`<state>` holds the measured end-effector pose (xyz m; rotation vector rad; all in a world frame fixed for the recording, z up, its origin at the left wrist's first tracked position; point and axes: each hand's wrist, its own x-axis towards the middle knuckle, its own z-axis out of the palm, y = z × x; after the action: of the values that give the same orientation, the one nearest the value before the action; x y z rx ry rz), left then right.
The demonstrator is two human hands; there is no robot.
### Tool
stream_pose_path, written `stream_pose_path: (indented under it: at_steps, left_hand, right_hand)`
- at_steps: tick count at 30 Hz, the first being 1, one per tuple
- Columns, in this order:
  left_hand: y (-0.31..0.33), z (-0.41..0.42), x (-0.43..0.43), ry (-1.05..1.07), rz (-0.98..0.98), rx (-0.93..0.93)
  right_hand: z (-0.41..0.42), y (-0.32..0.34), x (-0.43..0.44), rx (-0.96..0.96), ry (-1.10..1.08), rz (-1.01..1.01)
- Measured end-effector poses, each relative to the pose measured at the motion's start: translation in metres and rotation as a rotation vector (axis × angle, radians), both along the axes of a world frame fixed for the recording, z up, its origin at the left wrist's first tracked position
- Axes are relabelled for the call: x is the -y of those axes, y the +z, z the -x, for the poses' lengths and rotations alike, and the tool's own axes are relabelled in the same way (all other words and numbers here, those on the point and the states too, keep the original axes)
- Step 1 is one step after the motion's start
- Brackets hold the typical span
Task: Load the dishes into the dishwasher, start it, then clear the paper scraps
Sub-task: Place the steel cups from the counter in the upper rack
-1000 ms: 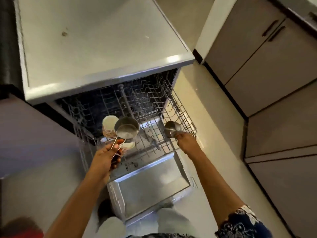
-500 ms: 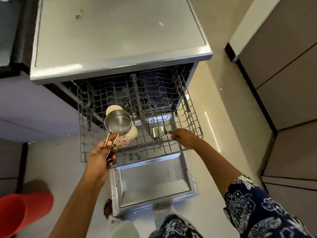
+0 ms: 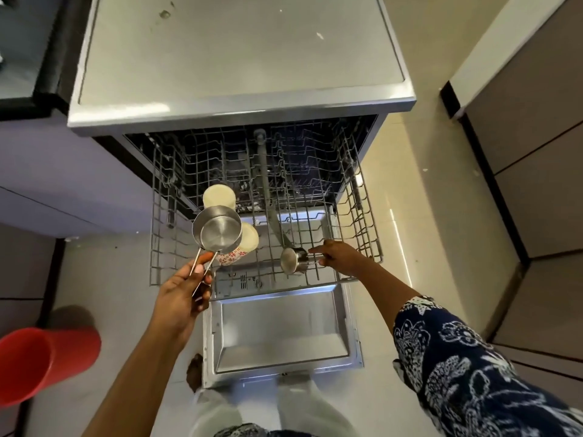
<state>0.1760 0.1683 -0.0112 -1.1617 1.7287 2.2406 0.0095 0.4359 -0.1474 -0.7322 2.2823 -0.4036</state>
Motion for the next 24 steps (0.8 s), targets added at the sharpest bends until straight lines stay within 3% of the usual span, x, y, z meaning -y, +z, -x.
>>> stream_pose_path:
  at_steps: [9,24]
  left_hand:
    - [0.001,-0.003,-0.006,0.009,-0.021,-0.029]
    - [-0.01,-0.005,-0.009,0.017,-0.033,-0.02]
  right_hand:
    - [0.003,-0.017,-0.009,-0.361,0.264,-0.276]
    - [-0.003,-0.03,-0.016,-0.208,0.062,-0.383]
